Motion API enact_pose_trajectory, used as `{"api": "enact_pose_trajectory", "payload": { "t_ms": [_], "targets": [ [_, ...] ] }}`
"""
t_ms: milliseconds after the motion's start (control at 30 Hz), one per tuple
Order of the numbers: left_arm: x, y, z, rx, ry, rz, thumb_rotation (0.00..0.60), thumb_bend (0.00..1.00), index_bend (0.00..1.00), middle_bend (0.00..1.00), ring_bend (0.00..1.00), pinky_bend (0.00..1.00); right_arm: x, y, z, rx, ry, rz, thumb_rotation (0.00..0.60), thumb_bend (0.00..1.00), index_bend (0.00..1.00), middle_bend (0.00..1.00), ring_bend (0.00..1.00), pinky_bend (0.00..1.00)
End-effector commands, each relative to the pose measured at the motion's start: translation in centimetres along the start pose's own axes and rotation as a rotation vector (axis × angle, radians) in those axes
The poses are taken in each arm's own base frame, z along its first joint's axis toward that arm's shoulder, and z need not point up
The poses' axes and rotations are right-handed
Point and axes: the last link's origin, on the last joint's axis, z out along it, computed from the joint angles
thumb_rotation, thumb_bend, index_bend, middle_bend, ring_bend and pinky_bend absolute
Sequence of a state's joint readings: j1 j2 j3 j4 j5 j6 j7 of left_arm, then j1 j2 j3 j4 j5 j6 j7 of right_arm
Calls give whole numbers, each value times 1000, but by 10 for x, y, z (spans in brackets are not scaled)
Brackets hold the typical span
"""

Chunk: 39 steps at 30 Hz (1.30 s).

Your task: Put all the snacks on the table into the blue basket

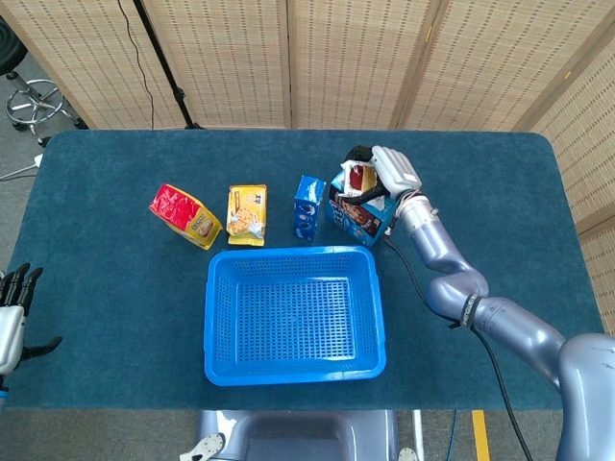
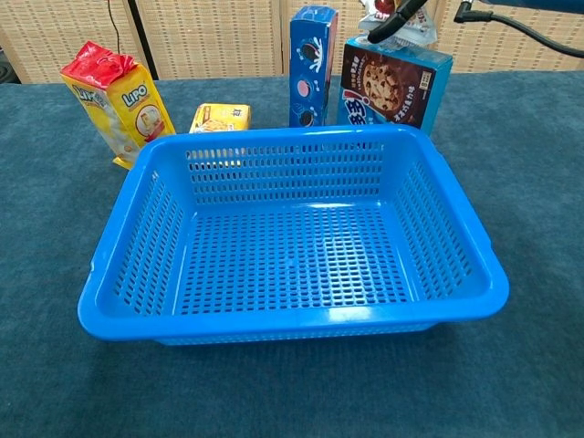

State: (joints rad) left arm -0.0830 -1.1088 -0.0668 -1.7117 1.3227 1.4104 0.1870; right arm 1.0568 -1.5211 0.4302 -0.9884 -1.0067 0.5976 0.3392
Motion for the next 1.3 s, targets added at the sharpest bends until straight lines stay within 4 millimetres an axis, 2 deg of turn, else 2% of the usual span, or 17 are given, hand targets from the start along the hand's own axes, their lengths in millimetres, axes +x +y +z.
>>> {"api": "enact_pose_trajectory", "payload": {
  "t_ms": [33, 133, 333, 400, 467, 600, 800, 900, 1000, 1100, 1300],
  "targets": [
    [0, 0, 0, -2, 1, -1, 600, 0, 0, 0, 0, 0, 6, -3, -2, 19, 23, 1, 600, 101, 404, 524, 360, 389],
    [1, 0, -1, -5, 1, -5, 600, 0, 0, 0, 0, 0, 15, -9, -6, 48, 52, -4, 600, 117, 407, 526, 361, 390],
    [2, 0, -1, -10, -2, -12, 600, 0, 0, 0, 0, 0, 40, -23, -31, 133, 98, -20, 600, 134, 410, 528, 361, 393],
    [2, 0, -2, -15, -4, -13, 600, 0, 0, 0, 0, 0, 52, -29, -51, 176, 109, -18, 600, 134, 410, 528, 361, 396],
    [1, 0, -2, -20, -8, -13, 600, 0, 0, 0, 0, 0, 60, -35, -82, 230, 115, -22, 600, 135, 410, 528, 362, 397],
    [2, 1, -1, -25, -8, -14, 600, 0, 0, 0, 0, 0, 56, -41, -122, 284, 62, -44, 600, 134, 412, 528, 362, 397],
    [1, 3, -2, -33, -13, -13, 600, 0, 0, 0, 0, 0, 26, -47, -168, 391, -45, -132, 600, 134, 413, 529, 362, 397],
    [0, 5, -2, -40, -16, -10, 600, 0, 0, 0, 0, 0, -8, -48, -193, 444, -161, -170, 600, 134, 414, 530, 362, 398],
    [-1, 5, -1, -40, -17, -8, 600, 0, 0, 0, 0, 0, -23, -46, -200, 467, -197, -203, 600, 134, 415, 533, 362, 400],
    [-2, 6, -1, -43, -21, -5, 600, 0, 0, 0, 0, 0, -51, -45, -205, 477, -261, -225, 600, 134, 415, 534, 363, 400],
    [-2, 6, -1, -43, -25, -4, 600, 0, 0, 0, 0, 0, -80, -48, -198, 461, -271, -221, 600, 132, 388, 514, 362, 400]
  ]
}}
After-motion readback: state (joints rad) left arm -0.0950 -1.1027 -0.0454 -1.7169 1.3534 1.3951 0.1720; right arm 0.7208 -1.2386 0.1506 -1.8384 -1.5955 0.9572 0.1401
